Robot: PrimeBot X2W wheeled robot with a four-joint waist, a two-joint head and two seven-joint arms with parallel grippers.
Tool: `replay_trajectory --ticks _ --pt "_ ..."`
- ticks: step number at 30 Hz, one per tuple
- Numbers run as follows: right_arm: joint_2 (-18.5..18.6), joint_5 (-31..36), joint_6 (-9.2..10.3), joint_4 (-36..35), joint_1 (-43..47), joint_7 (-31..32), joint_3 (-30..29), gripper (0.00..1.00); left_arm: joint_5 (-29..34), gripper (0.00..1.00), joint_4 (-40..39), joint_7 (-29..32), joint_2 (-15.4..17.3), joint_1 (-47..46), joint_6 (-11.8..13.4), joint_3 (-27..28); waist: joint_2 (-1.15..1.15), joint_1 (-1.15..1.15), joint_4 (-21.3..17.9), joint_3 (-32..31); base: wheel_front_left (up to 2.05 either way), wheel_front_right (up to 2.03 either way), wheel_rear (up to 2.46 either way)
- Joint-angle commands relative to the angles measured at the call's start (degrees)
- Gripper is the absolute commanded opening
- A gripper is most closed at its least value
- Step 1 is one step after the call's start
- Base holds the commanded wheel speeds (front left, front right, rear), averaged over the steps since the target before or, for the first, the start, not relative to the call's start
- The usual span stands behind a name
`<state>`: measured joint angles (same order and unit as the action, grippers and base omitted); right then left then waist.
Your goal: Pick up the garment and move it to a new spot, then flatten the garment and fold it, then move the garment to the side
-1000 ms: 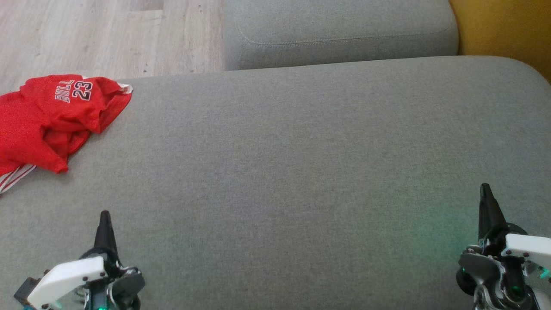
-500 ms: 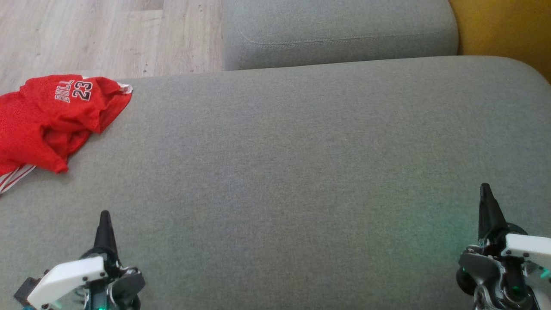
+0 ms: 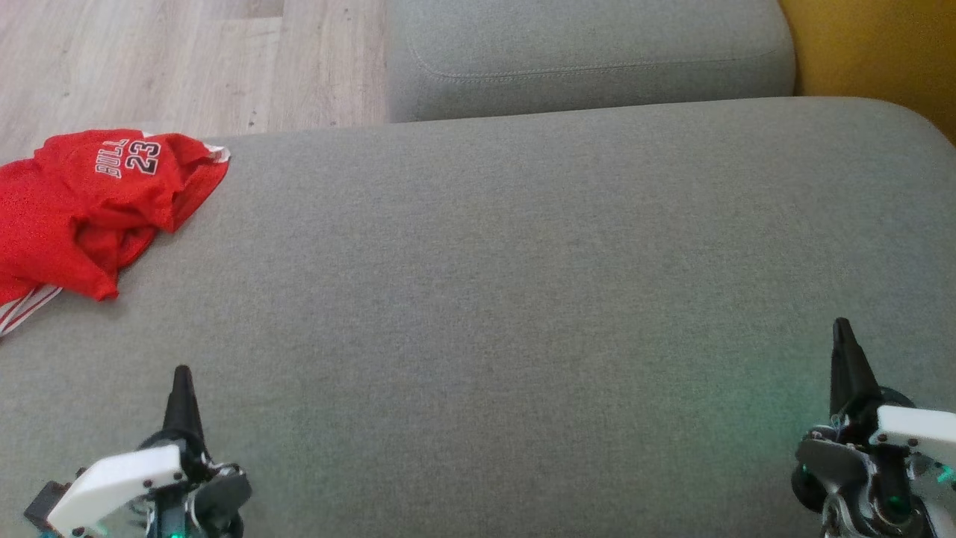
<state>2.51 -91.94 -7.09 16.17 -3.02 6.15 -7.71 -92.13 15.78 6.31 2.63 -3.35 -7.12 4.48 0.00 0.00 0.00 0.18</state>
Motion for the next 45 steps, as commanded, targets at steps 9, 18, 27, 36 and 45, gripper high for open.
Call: replay_trajectory --ticks 9,18,27,36,45 --pt "-0.1 0.1 0.04 2.7 1.7 -0.7 0.9 1.0 0.1 1.0 2.2 -0.7 0.0 1.8 0.1 -1.2 0.0 0.0 0.0 -0.2 0.0 0.0 0.0" --pt "-0.1 1.6 0.01 2.2 2.2 -2.3 1.7 1.0 1.6 1.0 0.7 -2.3 0.0 2.7 0.1 -2.3 0.0 0.0 0.1 -0.7 0.0 0.0 0.0" --pt "-0.1 6.5 -0.02 0.9 2.4 -3.6 1.9 1.0 6.3 1.0 -1.3 -3.6 0.0 3.0 0.8 -3.3 0.0 0.0 0.3 -1.0 0.0 0.0 0.0" --pt "0.0 16.7 -0.05 -2.6 3.0 -5.1 3.2 1.0 13.7 1.0 -3.8 -5.2 0.0 3.0 1.8 -5.1 0.0 0.0 0.6 -1.3 0.0 0.0 0.0" --pt "0.0 25.9 -0.09 -4.6 3.7 -6.8 5.0 1.0 21.9 1.0 -5.1 -6.9 0.0 3.8 1.9 -6.6 0.0 0.0 1.0 -1.5 0.0 0.0 0.0"
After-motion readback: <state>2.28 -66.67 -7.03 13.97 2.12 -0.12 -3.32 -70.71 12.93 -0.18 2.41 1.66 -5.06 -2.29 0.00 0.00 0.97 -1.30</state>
